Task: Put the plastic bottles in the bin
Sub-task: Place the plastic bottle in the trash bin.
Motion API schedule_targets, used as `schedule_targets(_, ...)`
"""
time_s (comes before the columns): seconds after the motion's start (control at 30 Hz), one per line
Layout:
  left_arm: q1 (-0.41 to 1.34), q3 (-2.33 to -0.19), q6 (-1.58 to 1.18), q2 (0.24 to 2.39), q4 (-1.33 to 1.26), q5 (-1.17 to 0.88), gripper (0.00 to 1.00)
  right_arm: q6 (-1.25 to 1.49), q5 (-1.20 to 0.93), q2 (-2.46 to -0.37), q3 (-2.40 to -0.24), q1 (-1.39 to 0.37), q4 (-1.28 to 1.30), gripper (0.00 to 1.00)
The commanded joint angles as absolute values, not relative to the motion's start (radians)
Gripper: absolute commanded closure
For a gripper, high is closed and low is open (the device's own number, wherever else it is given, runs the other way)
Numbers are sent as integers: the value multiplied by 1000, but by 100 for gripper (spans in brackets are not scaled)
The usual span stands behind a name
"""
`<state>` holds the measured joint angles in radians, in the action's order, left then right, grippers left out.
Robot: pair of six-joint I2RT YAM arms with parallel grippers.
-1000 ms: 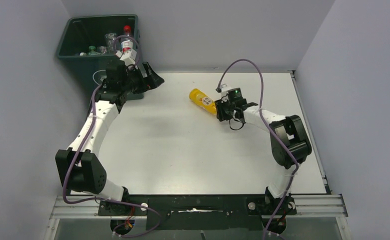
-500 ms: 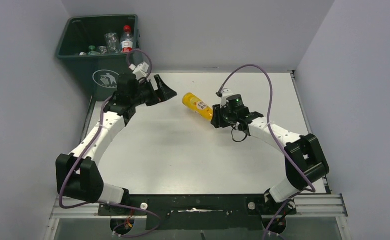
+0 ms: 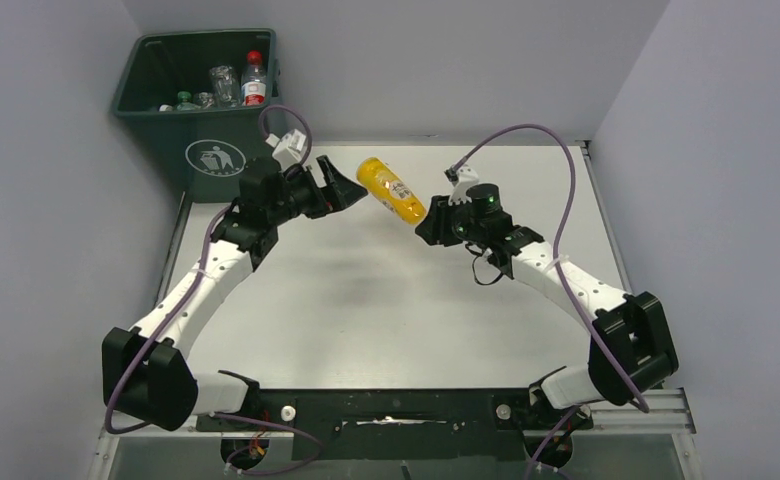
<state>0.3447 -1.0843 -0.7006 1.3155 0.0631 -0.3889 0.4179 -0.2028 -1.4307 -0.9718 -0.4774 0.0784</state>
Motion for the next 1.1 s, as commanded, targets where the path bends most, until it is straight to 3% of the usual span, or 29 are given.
schedule_targets(0.0,342,-1071,-753,1292,-53,-392,13,472,-255,-1375,-959,-474,-32,82)
schedule_targets(1.07,342,-861,-1085,1365,-565,-423,13,547,-360,-1308,-954,-516,-136,80)
